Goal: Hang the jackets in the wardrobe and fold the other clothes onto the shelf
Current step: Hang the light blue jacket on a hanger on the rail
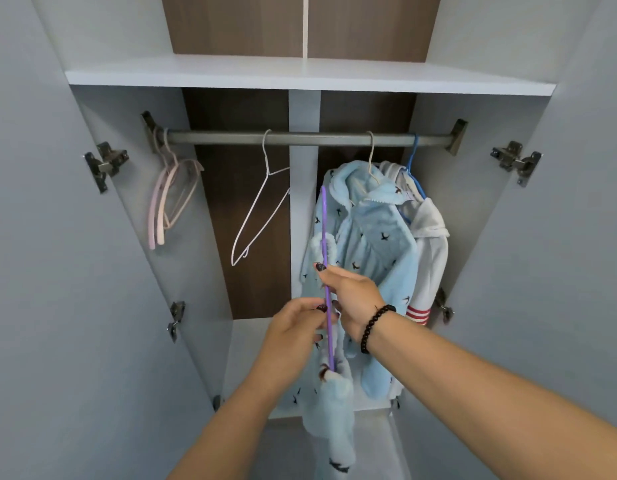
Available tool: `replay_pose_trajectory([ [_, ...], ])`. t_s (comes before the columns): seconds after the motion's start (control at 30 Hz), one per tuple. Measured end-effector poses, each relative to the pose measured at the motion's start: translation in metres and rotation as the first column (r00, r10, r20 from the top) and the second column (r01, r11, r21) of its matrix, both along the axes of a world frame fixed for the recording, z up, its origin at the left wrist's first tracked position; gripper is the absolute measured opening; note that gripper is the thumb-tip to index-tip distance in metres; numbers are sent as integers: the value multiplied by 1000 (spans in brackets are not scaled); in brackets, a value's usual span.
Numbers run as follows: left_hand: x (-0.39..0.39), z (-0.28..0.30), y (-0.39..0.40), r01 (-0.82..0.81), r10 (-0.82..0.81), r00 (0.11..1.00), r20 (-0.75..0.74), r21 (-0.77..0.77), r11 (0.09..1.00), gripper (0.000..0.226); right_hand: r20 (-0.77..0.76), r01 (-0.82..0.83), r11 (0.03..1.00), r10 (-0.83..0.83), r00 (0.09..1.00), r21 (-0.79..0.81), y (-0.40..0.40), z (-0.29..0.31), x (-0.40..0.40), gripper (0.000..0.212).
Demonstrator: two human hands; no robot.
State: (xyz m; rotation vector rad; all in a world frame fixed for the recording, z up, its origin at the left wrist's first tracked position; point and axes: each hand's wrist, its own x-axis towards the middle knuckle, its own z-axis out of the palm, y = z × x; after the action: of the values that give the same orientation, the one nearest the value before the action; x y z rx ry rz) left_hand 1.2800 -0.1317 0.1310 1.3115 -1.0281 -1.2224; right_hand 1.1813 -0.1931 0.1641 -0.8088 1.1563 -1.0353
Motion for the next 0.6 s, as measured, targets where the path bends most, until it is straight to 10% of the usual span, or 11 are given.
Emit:
replay_pose_trajectory([
  [0.27,14,-2,-2,-141,164,942,292,-101,985,19,-302,-27,958,-63,951,-285,-12,-19,1,13],
  [0.4,22,-5,0,-170,196,939,284,-113,979,18,-648,-76,997,70,759,19,-18,-58,-4,31],
  [0.6,30,-10,4,-193,209,957,200,-93,977,21,-326,-211,915,327,887,343,-7,-97,26,42],
])
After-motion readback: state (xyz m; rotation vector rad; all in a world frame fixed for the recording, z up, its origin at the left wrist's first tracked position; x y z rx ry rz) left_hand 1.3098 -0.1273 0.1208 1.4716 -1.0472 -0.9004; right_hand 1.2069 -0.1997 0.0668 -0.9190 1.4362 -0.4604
